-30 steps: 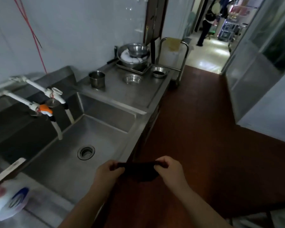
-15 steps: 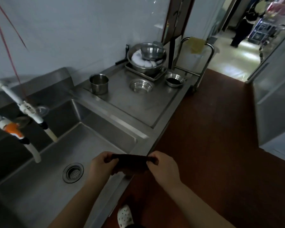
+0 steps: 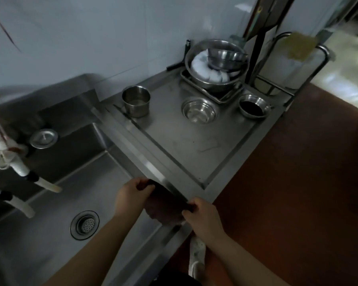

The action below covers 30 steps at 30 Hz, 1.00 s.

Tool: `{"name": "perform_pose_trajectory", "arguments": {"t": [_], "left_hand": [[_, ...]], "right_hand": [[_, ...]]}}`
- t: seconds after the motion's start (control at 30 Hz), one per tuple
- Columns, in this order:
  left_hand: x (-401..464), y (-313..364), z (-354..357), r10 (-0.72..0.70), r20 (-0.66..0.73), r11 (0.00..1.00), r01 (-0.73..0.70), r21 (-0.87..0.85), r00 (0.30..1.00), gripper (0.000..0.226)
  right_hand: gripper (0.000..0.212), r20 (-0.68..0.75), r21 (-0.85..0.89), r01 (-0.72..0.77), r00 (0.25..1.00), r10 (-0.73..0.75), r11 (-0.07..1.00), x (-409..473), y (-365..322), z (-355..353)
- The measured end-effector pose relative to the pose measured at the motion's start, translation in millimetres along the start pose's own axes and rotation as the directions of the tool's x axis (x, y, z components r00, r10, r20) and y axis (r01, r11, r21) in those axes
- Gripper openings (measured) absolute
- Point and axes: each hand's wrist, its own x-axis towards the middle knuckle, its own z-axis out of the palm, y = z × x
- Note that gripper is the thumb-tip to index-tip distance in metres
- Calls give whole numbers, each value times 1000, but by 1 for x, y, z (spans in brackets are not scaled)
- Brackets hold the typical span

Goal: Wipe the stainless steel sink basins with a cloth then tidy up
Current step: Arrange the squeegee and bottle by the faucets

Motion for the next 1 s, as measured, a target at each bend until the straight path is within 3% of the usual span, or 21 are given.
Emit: {"name": "perform_pose_trajectory", "arguments": {"t": [0.2,0.4,0.53,0.67,0.77,1.0], "left_hand": [[55,18,54,-46,33,987,40,154,998,14],[95,33,97,-111,68,952,87,294,991,7],[103,32,104,-109,24,944,96,316,994,17],[85,27,94,-120,-151,962,152,228,981,19],[51,13,87,-169,-208,949,216,230,963,21],[-13,-16,105,-162,-17,914,157,373,987,18]], "right_hand": [[22,85,-186,12,996,4,983,72,32,-25],[19,273,-359,151,961,-52,921,125,59,-49],[22,408,-375,257,908,-90,891,145,69,-56],[22,375,-445,395,897,-233,804,159,69,-61],[18,384,-388,484,858,-340,784,167,60,-60],[8,505,-272,674,707,-495,686,170,25,-36]]}}
